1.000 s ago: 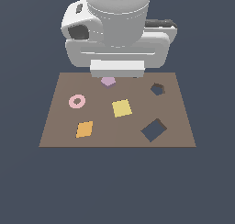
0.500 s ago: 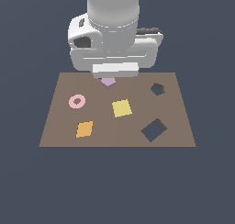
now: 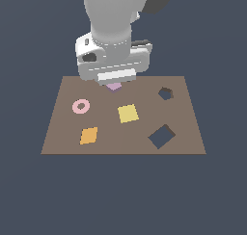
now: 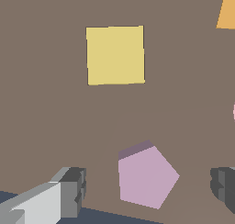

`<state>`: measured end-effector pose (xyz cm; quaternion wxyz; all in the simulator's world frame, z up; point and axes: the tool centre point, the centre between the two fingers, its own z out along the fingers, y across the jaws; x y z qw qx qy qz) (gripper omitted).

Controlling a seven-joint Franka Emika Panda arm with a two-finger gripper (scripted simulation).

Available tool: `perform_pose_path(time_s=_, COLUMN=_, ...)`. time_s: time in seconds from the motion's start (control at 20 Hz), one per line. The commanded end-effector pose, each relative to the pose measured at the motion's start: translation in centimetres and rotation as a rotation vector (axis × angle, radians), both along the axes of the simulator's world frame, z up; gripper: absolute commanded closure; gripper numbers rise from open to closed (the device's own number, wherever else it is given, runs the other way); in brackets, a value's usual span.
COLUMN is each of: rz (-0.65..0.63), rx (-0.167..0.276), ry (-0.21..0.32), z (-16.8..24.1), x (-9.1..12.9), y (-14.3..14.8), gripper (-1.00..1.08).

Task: Insert a designated object into the corresponding slot on a board.

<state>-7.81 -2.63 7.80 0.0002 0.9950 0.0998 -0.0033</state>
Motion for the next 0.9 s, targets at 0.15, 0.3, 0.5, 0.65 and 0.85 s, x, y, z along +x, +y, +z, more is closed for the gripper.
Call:
perform_pose_path(time_s=0.15, rz=0.05, rx=0.001, ry=-0.005, z=-2.0, x=-1.3, y=-0.8, gripper=-0.92)
perform_pose_path(time_s=0.3, rz=0.063, rx=0.002, ry=-0.006, z=-2.6, x=-1.6, y=-1.1, gripper=-0.92)
perform_pose_path(time_s=0.5, rz=0.068, rx=0.001, ry=-0.006, z=-2.8, x=-1.6, y=-1.2, gripper=-0.92)
perform_pose_path(time_s=0.65, rz=0.066, rx=0.001, ry=-0.005, z=-2.9, x=-1.6, y=-1.2, gripper=-0.92)
perform_pose_path(time_s=0.85, rz=0.067, rx=0.001, ry=-0.006, z=-3.8, x=-1.6, y=-1.2, gripper=-0.92)
